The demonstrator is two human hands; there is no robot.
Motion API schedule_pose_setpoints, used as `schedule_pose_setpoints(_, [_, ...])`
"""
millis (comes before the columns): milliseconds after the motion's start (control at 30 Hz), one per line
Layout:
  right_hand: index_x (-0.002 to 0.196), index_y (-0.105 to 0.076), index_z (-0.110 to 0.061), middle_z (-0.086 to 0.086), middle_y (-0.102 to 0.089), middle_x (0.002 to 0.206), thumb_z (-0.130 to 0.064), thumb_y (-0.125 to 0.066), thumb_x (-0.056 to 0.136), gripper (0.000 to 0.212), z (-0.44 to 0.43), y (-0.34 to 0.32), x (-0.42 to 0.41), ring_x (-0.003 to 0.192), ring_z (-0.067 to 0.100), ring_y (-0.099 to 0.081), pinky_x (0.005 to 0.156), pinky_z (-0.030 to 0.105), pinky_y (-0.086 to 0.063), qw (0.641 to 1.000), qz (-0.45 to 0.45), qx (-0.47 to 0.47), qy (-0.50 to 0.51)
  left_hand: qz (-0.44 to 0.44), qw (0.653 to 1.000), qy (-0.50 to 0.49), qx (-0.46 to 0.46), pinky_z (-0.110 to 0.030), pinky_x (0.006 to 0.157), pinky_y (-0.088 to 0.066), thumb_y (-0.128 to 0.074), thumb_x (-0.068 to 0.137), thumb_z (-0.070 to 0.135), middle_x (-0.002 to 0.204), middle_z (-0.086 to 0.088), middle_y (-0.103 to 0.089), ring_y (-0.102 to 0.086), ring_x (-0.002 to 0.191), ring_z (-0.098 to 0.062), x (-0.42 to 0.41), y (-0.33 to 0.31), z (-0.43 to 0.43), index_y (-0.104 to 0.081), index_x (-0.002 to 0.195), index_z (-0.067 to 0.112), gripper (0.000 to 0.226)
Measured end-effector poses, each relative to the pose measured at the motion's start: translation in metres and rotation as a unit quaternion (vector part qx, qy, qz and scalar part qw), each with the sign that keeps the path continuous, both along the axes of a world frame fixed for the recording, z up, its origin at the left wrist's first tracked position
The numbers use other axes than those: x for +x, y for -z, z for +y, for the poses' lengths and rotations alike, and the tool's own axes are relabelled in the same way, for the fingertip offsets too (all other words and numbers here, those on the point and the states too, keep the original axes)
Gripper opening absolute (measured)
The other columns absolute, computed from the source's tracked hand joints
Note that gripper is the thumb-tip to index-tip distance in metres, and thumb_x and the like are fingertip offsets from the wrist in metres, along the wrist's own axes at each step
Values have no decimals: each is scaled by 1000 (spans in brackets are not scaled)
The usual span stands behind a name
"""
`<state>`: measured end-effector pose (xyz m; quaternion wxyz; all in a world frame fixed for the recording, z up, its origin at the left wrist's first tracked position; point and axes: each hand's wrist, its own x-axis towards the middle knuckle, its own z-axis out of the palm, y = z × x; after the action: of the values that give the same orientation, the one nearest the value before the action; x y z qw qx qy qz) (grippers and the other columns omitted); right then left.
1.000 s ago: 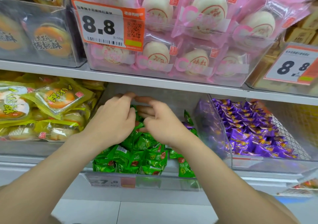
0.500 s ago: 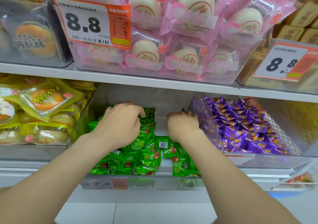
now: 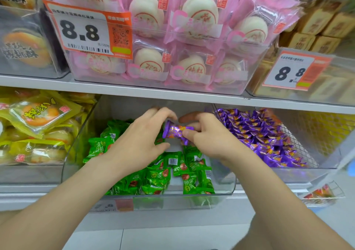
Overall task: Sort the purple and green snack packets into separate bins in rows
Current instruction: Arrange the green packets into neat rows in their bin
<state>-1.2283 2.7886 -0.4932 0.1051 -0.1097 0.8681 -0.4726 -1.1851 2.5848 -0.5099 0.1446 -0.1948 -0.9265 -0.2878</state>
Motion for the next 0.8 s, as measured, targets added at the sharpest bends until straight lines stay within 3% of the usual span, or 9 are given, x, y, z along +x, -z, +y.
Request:
schedule_pose_setpoints(133, [121,-64,-14,12,-76,83,-6,-55,105,20,20,-19,27,75,23,-64,68,37,-44,992,-69,-107,-17,60,994,79,53,-37,92,-52,-80,92,24,115,14,-62,-63,108,-10,11,-10,12,-67,117,29,28])
schedule_pose_setpoints(233, [117,-71,-14,8,-76,91,-20,-52,109,22,37,-26,42,77,21,-70,71,35,-46,989,-84,-114,-33,57,991,78,92,-34,84,-55,-78,93,26,106,13,-69,-68,99,-13,20,-15,25,-75,112,28,20])
schedule_pose_setpoints(333, [118,-76,-10,11,-70,85,-22,-61,106,22,61,-29,51,74,20,-64,64,28,-48,989,-77,-119,-45,60,984,83,145,-25,85,-58,-86,84,20,105,12,-71,-71,99,-13,32,-19,49,-79,105,24,22])
schedule_pose_setpoints(433, [111,-79,-11,9,-72,80,-13,-69,100,15,95,-43,55,67,17,-57,62,24,-46,985,-67,-149,-45,35,976,63,208,-31,87,-61,-89,82,16,109,11,-72,-73,104,-11,41,-24,78,-71,106,24,32])
schedule_pose_setpoints(500, [108,-80,-17,3,-77,88,-12,-72,97,14,125,-51,55,71,11,-62,65,23,-49,989,-23,-143,-30,18,976,67,204,-34,86,-60,-83,86,11,111,13,-70,-71,106,-10,42,-28,100,-63,110,27,35])
schedule_pose_setpoints(600, [107,-79,-22,-9,-79,94,-10,-74,96,18,165,-45,40,82,8,-71,78,27,-57,992,93,-67,43,65,990,71,101,-32,86,-52,-76,89,14,103,17,-64,-64,100,-9,38,-29,119,-63,106,31,27])
schedule_pose_setpoints(667, [104,-78,-27,-22,-73,79,-13,-74,95,18,201,-31,23,70,-1,-66,74,22,-52,976,177,66,108,83,991,100,35,-34,90,-47,-70,92,20,100,19,-59,-58,97,-10,33,-29,139,-63,99,34,17])
schedule_pose_setpoints(733, [104,-78,-30,-20,-65,72,-16,-74,93,18,236,-15,8,67,-1,-61,74,24,-48,949,203,181,159,70,989,131,-16,-35,94,-46,-64,94,29,105,19,-55,-53,102,-12,25,-29,162,-64,101,36,10])
schedule_pose_setpoints(800, [105,-79,-27,-14,-65,81,-15,-74,93,18,265,1,-4,74,9,-61,77,26,-44,935,197,220,196,38,984,147,-90,-37,97,-46,-59,96,37,114,15,-52,-48,109,-15,17,-26,187,-64,110,36,15])
